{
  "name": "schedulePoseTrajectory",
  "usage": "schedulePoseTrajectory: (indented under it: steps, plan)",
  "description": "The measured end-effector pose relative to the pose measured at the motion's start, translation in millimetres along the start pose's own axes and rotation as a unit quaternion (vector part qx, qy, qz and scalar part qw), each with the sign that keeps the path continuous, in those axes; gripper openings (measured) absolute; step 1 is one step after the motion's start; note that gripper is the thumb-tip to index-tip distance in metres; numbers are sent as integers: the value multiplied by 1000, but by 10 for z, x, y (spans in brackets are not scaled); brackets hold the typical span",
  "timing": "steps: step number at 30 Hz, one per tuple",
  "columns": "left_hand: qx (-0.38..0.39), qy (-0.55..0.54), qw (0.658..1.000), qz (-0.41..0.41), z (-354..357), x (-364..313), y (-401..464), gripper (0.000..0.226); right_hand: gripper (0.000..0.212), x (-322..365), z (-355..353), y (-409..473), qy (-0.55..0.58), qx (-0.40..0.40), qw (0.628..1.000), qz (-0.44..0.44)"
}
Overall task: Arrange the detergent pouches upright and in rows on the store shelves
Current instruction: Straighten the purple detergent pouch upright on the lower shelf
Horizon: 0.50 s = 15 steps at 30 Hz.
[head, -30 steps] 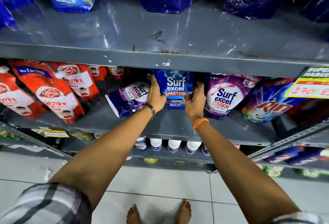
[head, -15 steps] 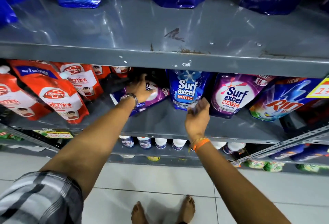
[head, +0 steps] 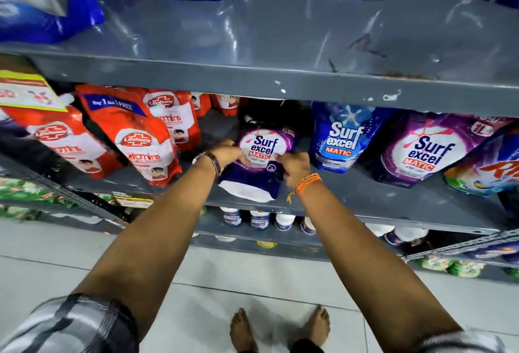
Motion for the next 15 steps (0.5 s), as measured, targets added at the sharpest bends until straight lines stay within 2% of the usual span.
schedulePoseTrajectory:
  steps: [1,3,6,9,15]
  plan:
    - [-6,-46,999,-4,3,68,-49,42,10,12,16,4,-22,19,1000,-4]
    - [-33,-128,991,-1,-13,168,-153,38,40,19,43,-9,-55,43,998,-9]
    - [-71,-213,974,32,-66,206,-292,72,57,34,66,-151,-13,46,999,-15]
    - [-104,-217,969,56,-187,175,-449,85,61,181,82,-291,-22,46,996,-73]
    - [-191,-201,946,165,-493,-20,-624,91,66,659,228,-486,-72,52,974,-209]
Point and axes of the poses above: each hand's wrist, its own y-axis towards the middle knuckle, its own z-axis out of the palm, x = y × z, the point moved 10 cm from there along y, towards the middle knuckle, and after that the axes turned 7 degrees about z, right-handed, at the moved point
